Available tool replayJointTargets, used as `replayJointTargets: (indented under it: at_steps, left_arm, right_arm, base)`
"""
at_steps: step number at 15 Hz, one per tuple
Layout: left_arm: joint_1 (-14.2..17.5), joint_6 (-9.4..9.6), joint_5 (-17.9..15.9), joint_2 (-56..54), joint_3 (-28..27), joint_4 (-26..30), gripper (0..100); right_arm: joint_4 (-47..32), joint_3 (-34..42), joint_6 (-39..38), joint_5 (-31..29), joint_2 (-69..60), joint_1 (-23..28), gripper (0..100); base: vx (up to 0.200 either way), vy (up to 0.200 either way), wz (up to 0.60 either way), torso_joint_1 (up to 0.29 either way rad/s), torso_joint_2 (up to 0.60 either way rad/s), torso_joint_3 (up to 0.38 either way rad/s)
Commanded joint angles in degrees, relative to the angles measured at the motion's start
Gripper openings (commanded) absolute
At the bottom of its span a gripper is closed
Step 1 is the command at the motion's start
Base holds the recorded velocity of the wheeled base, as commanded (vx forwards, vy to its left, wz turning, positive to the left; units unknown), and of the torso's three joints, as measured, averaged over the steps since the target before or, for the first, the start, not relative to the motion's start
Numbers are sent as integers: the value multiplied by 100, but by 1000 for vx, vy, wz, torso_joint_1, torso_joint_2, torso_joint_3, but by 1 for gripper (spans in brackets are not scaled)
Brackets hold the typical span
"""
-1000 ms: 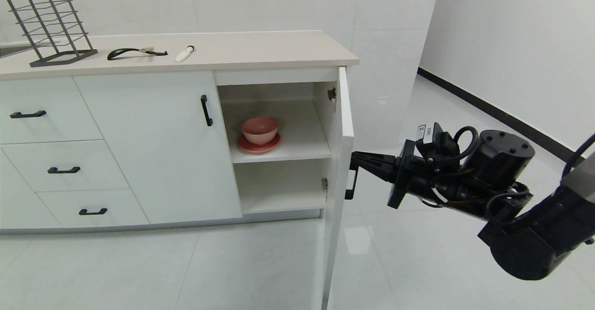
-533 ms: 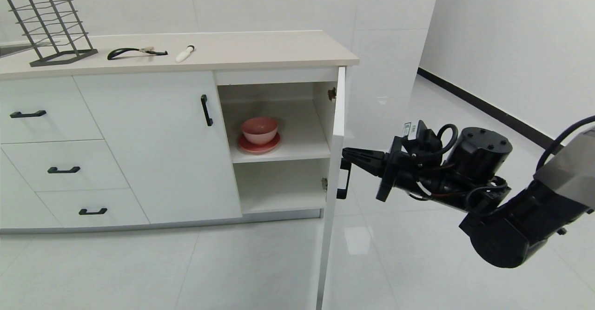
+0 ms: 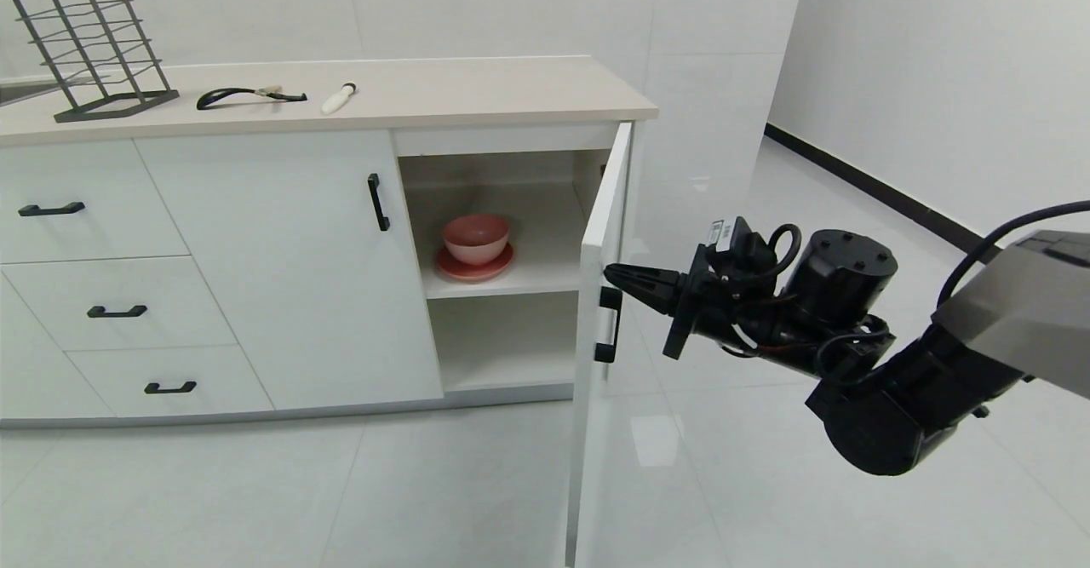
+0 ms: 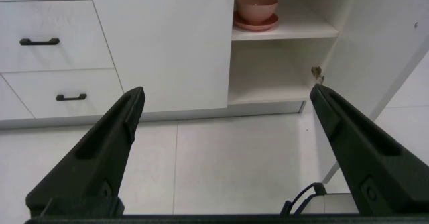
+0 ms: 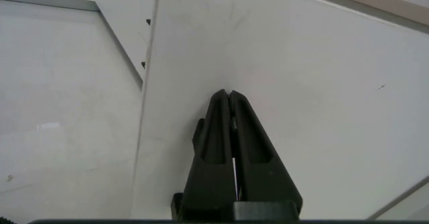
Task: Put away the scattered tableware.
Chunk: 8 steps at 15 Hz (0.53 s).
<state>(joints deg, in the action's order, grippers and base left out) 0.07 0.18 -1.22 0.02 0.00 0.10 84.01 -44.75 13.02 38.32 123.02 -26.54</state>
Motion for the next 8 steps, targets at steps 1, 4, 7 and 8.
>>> replayJointTargets:
  at_steps: [1,4,7,8]
  left_arm:
    - [1,-1,-1,-2,0,-1,100]
    - [1,-1,-1,-2,0,-1,100]
    - [1,8,-1,-2,0,-1,100]
    - [1,8,-1,-2,0,-1,100]
  right_arm:
    - [2,-192,-1,-8,197,-9,0]
    - [2,-491,-28,-17,434,-9,0]
    - [2,-754,-63,-26,610,-9,0]
    - [2,-904,-98,-61,706,-9,0]
  base:
    - [0,0,0,0,0,0]
    - [0,0,0,0,0,0]
    - [0,0,0,0,0,0]
    - [0,0,0,0,0,0]
